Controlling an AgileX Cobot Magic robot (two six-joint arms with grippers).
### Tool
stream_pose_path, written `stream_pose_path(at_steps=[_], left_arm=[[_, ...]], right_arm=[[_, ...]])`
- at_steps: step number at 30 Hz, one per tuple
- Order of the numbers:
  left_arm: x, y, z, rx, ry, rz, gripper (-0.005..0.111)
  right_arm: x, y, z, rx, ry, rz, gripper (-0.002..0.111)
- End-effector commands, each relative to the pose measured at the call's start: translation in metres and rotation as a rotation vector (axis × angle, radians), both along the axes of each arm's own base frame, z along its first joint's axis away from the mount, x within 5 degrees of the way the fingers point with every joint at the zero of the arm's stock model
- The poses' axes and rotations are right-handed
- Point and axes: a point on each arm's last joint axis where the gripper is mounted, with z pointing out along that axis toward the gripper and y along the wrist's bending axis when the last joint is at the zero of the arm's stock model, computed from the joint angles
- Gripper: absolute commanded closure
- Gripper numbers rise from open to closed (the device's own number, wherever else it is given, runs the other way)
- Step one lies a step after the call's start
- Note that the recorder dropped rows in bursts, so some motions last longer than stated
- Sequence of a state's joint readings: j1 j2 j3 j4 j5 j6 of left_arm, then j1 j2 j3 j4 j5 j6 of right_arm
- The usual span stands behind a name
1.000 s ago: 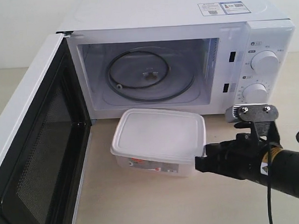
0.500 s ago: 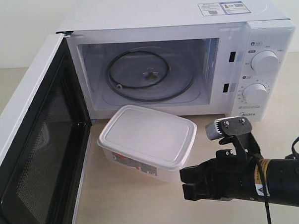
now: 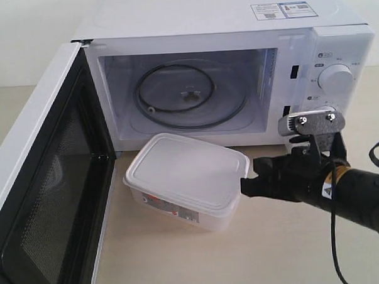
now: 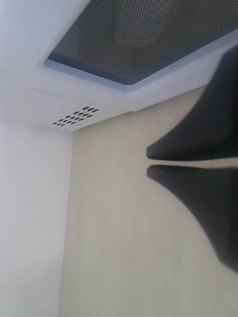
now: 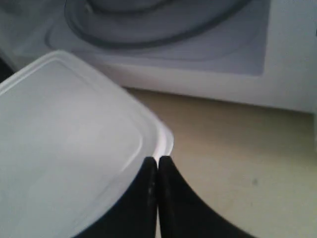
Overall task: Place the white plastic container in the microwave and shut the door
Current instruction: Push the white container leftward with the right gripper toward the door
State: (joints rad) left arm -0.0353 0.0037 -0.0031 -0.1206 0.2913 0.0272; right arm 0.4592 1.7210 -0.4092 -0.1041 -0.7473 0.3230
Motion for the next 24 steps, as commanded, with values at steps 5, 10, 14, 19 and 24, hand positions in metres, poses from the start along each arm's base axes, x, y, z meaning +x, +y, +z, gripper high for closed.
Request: stream_pose_path(at_steps=[5, 10, 14, 19, 24], left_arm=[[0.0, 0.0, -0.001, -0.003, 0.002, 0.005, 0.102], [0.0, 0.0, -0.001, -0.003, 0.002, 0.005, 0.102], [0.0, 0.0, -0.001, -0.003, 0.002, 0.005, 0.102], [0.0, 0.0, -0.001, -0.003, 0.002, 0.005, 0.102], [0.0, 0.0, -0.001, -0.003, 0.002, 0.005, 0.102]], right_arm=[[0.04, -0.005, 0.014, 0.008, -0.009, 0.059, 0.109], [0.053, 0.007, -0.001, 0.019, 0.045, 0.128, 0.109], [0.057, 0.012, -0.013, 0.048, 0.086, 0.151, 0.109], [0.049, 0.019, -0.015, 0.062, 0.126, 0.226, 0.109], [0.038, 0.032, -0.017, 0.078, 0.196, 0.278, 0.109]])
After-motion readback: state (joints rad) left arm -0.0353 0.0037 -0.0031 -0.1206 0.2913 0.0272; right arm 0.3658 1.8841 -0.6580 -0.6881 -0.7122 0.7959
